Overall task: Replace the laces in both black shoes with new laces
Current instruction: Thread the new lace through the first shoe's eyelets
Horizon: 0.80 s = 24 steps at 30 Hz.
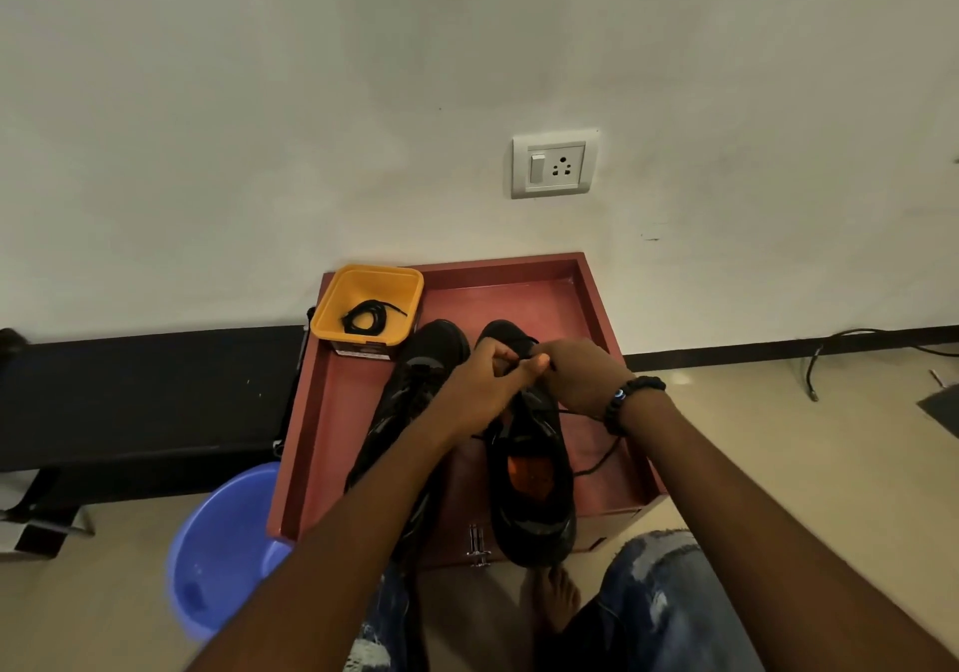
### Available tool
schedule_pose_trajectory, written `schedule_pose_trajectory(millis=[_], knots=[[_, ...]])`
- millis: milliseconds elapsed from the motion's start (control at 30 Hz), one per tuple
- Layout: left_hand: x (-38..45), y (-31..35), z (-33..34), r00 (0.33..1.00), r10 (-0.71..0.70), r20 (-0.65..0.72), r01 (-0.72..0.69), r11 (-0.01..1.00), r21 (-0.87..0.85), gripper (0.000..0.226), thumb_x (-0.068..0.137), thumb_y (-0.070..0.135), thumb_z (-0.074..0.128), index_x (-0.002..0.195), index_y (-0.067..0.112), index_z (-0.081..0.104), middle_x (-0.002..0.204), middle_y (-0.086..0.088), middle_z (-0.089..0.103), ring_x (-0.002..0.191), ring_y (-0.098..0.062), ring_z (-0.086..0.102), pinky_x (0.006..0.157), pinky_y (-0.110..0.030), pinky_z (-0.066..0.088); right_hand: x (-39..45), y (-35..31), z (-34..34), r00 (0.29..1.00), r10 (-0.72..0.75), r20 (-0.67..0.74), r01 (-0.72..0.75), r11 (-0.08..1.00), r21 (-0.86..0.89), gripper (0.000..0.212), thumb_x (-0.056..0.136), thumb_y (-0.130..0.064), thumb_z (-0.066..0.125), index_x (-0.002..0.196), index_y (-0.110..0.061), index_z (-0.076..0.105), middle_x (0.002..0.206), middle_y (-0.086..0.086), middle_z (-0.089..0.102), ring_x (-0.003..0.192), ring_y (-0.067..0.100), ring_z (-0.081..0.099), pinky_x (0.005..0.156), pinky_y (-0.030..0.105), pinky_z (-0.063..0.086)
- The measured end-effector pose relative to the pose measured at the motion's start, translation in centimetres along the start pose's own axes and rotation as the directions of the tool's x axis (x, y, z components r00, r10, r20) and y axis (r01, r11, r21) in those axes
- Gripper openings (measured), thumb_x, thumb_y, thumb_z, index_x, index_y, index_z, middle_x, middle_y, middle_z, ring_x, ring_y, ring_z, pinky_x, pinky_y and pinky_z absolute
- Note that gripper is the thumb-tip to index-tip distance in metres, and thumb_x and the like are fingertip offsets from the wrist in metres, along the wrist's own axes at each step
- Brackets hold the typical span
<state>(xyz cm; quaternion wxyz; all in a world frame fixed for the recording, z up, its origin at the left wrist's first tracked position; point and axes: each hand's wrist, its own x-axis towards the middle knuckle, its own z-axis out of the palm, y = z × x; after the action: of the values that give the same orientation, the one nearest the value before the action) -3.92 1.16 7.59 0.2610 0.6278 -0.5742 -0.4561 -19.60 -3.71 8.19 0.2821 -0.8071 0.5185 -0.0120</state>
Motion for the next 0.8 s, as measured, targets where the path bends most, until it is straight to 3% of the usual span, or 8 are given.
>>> schedule_pose_trajectory(millis=[67, 133, 300, 400, 467, 567, 667, 800], knots=[[0.0, -0.2, -0.6, 0.995, -0.067, 0.074, 0.074, 0.993, -0.091, 0.045, 0.091, 0.051, 0.062, 0.118, 0.017, 0.051, 0.093, -0.001, 0.065, 0.070, -0.009, 0.061, 0.059, -0.023, 0.049, 0.1, 0.1, -0.2, 0.999, -0.031, -0.041, 0.032, 0.999, 0.030, 0.022, 0.101, -0.022, 0.046, 0.098, -0.012, 0.066, 0.086, 0.004, 0.065, 0.076, 0.018, 0.059, 0.071, 0.032, 0.050], [0.1, -0.6, -1.3, 0.994, -0.029, 0.102, 0.033, 0.999, -0.042, 0.029, 0.097, 0.041, 0.059, 0.111, 0.016, 0.058, 0.080, 0.000, 0.062, 0.060, -0.004, 0.055, 0.055, -0.019, 0.044, -0.1, 0.7, -0.3, 0.997, -0.033, -0.070, 0.040, 0.993, 0.112, 0.020, 0.101, -0.026, 0.050, 0.092, -0.017, 0.066, 0.078, -0.002, 0.062, 0.069, 0.011, 0.056, 0.064, 0.023, 0.043], [0.9, -1.9, -4.7, 0.955, 0.023, -0.295, -0.042, 0.998, -0.057, 0.026, 0.101, 0.036, 0.052, 0.096, 0.016, 0.069, 0.076, 0.000, 0.062, 0.066, -0.009, 0.055, 0.063, -0.025, 0.042, -1.2, 4.0, -0.3, 0.992, 0.083, -0.090, -0.077, 0.995, 0.062, 0.039, 0.103, -0.032, 0.049, 0.066, -0.019, 0.049, 0.063, -0.002, 0.047, 0.057, 0.010, 0.043, 0.053, 0.022, 0.031], [0.9, -2.9, -5.3, 0.937, 0.022, -0.348, -0.011, 0.999, 0.032, 0.023, 0.100, 0.033, 0.056, 0.091, 0.019, 0.070, 0.071, 0.009, 0.061, 0.063, -0.003, 0.055, 0.059, -0.023, 0.037, -1.7, 5.4, 0.4, 0.987, 0.158, -0.031, -0.159, 0.987, -0.033, 0.038, 0.103, -0.037, 0.046, 0.071, -0.016, 0.052, 0.066, 0.000, 0.049, 0.058, 0.011, 0.046, 0.055, 0.021, 0.033], [0.7, -2.8, -5.1, 0.918, 0.001, -0.397, -0.014, 0.999, -0.031, 0.022, 0.101, 0.032, 0.054, 0.093, 0.019, 0.070, 0.067, 0.011, 0.057, 0.060, -0.003, 0.052, 0.056, -0.023, 0.035, -2.0, 5.5, 0.8, 0.974, 0.223, 0.042, -0.220, 0.973, -0.072, 0.036, 0.103, -0.038, 0.045, 0.074, -0.019, 0.052, 0.069, -0.001, 0.052, 0.061, 0.011, 0.048, 0.057, 0.022, 0.035], [0.3, -2.2, -4.3, 0.973, 0.018, -0.231, -0.015, 1.000, 0.015, 0.025, 0.101, 0.036, 0.052, 0.097, 0.020, 0.070, 0.068, 0.012, 0.055, 0.059, -0.001, 0.050, 0.057, -0.022, 0.036, -2.1, 5.1, 1.1, 0.966, 0.230, 0.121, -0.241, 0.967, 0.082, 0.038, 0.104, -0.038, 0.043, 0.075, -0.016, 0.052, 0.068, -0.001, 0.051, 0.061, 0.011, 0.046, 0.058, 0.021, 0.036], [0.2, -2.2, -2.6, 0.998, 0.060, 0.020, -0.063, 0.959, 0.276, 0.020, 0.099, 0.037, 0.056, 0.098, 0.022, 0.069, 0.072, 0.012, 0.060, 0.066, 0.000, 0.055, 0.065, -0.021, 0.040, -1.9, 4.1, 0.8, 0.991, 0.131, -0.010, -0.121, 0.940, 0.319, 0.037, 0.100, -0.043, 0.049, 0.080, -0.013, 0.053, 0.070, 0.003, 0.051, 0.062, 0.013, 0.046, 0.057, 0.019, 0.035], [1.6, -3.3, -0.5, 0.999, 0.035, -0.004, -0.032, 0.931, 0.362, 0.018, 0.092, 0.040, 0.065, 0.103, 0.027, 0.063, 0.101, 0.007, 0.067, 0.093, -0.013, 0.062, 0.084, -0.033, 0.051, -0.4, 3.2, 1.0, 0.944, 0.266, -0.196, -0.066, 0.734, 0.676, 0.026, 0.093, -0.026, 0.066, 0.082, -0.017, 0.045, 0.064, -0.003, 0.045, 0.053, 0.008, 0.041, 0.053, 0.021, 0.038]])
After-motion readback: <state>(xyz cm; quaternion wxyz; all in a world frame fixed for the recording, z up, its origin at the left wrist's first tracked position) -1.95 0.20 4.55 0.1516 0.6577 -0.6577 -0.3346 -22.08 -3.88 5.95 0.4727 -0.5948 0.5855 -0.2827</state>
